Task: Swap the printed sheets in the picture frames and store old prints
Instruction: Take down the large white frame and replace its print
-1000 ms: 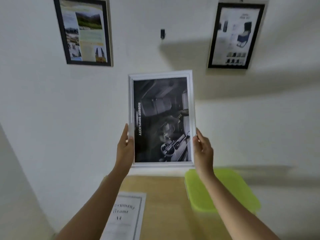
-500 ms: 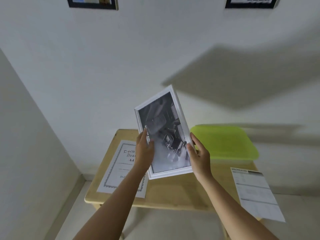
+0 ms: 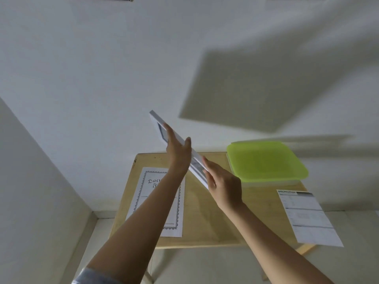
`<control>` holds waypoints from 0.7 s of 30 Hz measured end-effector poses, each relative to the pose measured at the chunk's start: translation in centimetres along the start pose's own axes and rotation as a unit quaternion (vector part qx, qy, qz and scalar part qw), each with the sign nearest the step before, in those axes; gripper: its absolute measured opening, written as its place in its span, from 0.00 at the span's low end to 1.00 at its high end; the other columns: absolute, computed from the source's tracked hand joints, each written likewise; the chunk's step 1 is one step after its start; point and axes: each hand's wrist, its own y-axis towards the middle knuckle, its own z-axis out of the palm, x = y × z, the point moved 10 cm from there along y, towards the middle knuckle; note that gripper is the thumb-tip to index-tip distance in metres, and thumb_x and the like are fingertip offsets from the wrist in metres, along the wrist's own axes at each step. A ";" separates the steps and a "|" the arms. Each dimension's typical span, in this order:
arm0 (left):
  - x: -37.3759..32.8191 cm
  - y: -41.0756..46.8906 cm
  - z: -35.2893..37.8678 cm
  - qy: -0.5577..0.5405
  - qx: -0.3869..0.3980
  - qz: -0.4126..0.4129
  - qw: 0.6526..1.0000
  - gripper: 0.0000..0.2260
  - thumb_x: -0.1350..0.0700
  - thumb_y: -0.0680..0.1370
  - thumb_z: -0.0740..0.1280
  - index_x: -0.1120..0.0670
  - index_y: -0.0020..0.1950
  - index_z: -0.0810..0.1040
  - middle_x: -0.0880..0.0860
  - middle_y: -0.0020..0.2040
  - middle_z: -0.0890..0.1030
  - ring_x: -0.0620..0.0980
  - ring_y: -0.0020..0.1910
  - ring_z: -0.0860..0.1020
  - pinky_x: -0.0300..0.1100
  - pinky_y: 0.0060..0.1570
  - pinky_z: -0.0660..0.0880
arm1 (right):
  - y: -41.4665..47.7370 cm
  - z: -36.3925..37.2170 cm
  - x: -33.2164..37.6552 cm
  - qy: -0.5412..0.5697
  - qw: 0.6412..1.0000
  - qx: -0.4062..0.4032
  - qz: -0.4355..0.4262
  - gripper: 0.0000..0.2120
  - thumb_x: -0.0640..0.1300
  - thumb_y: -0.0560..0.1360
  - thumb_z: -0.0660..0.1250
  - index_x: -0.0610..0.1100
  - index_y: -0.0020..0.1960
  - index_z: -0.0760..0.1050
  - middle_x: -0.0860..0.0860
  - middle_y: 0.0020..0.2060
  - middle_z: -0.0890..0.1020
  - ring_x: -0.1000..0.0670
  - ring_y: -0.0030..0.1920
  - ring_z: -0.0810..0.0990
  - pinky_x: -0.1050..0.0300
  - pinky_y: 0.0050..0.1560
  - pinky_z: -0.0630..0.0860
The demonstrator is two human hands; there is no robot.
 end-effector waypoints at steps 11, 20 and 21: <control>5.5 2.9 -8.3 -0.129 -0.059 -0.043 0.989 0.30 0.63 0.78 0.57 0.47 0.76 0.49 0.54 0.59 0.76 0.52 0.51 0.77 0.42 0.51 0.74 | -2.5 6.1 4.5 0.275 0.953 0.082 0.093 0.17 0.41 0.79 0.59 0.40 0.67 0.70 0.50 0.61 0.77 0.59 0.60 0.75 0.62 0.57 0.75; 12.1 1.3 -13.6 -0.228 -0.075 -0.143 0.960 0.22 0.59 0.78 0.61 0.44 0.71 0.66 0.48 0.43 0.81 0.47 0.39 0.80 0.43 0.42 0.79 | -5.6 11.4 -3.3 0.278 0.876 0.116 0.376 0.18 0.41 0.78 0.61 0.41 0.67 0.70 0.47 0.64 0.74 0.51 0.65 0.72 0.56 0.67 0.67; 12.7 0.9 -13.6 -0.236 -0.067 -0.153 0.957 0.21 0.58 0.78 0.61 0.44 0.70 0.67 0.48 0.44 0.81 0.45 0.37 0.80 0.41 0.39 0.79 | -6.5 12.2 -4.2 0.279 0.856 0.139 0.413 0.18 0.43 0.78 0.61 0.41 0.68 0.69 0.48 0.65 0.74 0.50 0.66 0.71 0.58 0.66 0.67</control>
